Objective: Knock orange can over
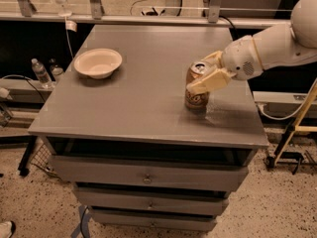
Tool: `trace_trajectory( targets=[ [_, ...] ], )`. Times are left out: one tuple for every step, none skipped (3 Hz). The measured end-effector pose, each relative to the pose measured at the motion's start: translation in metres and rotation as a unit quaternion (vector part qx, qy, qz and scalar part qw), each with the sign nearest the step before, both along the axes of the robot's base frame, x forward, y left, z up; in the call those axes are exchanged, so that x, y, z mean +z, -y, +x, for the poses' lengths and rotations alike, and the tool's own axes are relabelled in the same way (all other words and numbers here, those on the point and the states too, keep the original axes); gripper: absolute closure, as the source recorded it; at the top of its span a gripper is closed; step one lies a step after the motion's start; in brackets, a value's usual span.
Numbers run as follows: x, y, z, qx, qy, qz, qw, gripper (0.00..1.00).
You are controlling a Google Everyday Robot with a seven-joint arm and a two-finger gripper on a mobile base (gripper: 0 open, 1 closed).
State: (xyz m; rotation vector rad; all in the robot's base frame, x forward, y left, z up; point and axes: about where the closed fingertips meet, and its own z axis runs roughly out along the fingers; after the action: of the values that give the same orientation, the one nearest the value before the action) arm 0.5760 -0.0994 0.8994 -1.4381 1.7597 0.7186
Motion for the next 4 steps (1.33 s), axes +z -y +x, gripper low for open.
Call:
trace_trajectory(
  targets=[
    [0.017,0.014,0.005,-0.013,0.026,-0.03,0.9991,1.0],
    [0.026,0.027,0.01,-0.024,0.046,-0.142,0.9885,1.0],
    [0.015,0.031,0.014,-0.02,0.047,-0.23,0.972,1.0],
    [-0.004,0.032,0.016,-0.006,0.036,-0.31,0.95,1.0]
  ],
)
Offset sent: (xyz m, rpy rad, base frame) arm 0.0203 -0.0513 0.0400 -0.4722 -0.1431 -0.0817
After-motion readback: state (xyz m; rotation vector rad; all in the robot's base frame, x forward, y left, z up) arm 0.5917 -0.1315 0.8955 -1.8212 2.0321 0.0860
